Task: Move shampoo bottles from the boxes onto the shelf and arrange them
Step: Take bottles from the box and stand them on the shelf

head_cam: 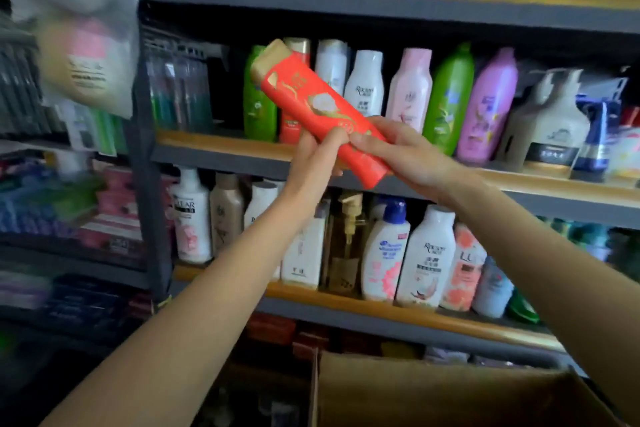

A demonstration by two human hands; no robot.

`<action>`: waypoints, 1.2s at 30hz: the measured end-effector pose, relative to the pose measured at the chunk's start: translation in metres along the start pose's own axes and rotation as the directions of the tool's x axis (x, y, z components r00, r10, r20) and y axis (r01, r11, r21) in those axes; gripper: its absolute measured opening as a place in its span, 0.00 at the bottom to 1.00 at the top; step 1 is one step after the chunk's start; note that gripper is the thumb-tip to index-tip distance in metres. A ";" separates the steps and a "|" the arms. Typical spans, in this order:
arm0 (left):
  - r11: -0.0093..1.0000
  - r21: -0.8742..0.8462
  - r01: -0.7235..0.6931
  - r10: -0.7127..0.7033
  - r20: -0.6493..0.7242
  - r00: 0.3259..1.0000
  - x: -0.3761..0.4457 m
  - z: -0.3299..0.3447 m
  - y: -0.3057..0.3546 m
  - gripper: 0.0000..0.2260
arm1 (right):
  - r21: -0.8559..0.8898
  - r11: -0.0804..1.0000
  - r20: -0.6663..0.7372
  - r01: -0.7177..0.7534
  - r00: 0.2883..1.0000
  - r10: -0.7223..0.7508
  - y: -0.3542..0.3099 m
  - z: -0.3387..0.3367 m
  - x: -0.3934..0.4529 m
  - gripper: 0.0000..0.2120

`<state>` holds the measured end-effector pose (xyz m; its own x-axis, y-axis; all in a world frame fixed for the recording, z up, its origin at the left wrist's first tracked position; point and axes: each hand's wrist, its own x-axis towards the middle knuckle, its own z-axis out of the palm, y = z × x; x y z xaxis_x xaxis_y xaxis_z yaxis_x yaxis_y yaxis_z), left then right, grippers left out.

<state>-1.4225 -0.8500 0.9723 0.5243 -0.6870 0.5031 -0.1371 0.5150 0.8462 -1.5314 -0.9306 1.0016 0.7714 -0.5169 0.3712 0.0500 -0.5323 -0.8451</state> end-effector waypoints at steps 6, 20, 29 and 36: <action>0.964 0.266 0.004 -0.014 0.038 0.999 0.072 -0.065 0.015 0.06 | -0.365 0.918 -0.189 0.155 0.953 -0.237 0.004 0.047 0.086 0.17; 0.655 0.734 -0.177 -0.133 0.343 0.930 0.145 -0.096 0.011 0.19 | -0.531 0.847 -0.214 0.036 0.961 -0.175 0.018 0.061 0.140 0.24; 0.548 0.832 -0.088 -0.079 0.156 0.985 0.160 -0.094 -0.006 0.16 | -0.698 0.676 -0.285 -0.236 0.958 0.040 0.001 0.065 0.165 0.10; 0.528 0.846 -0.071 0.026 0.067 0.997 0.158 -0.094 -0.020 0.12 | -0.769 0.581 -0.317 -0.265 0.948 0.013 0.002 0.063 0.172 0.14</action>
<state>-1.2581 -0.9202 1.0185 0.4628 -0.7066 0.5352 -0.8207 -0.1134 0.5600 -1.3589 -0.9784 1.0389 0.5309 -0.7097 0.4631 -0.6637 -0.6880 -0.2935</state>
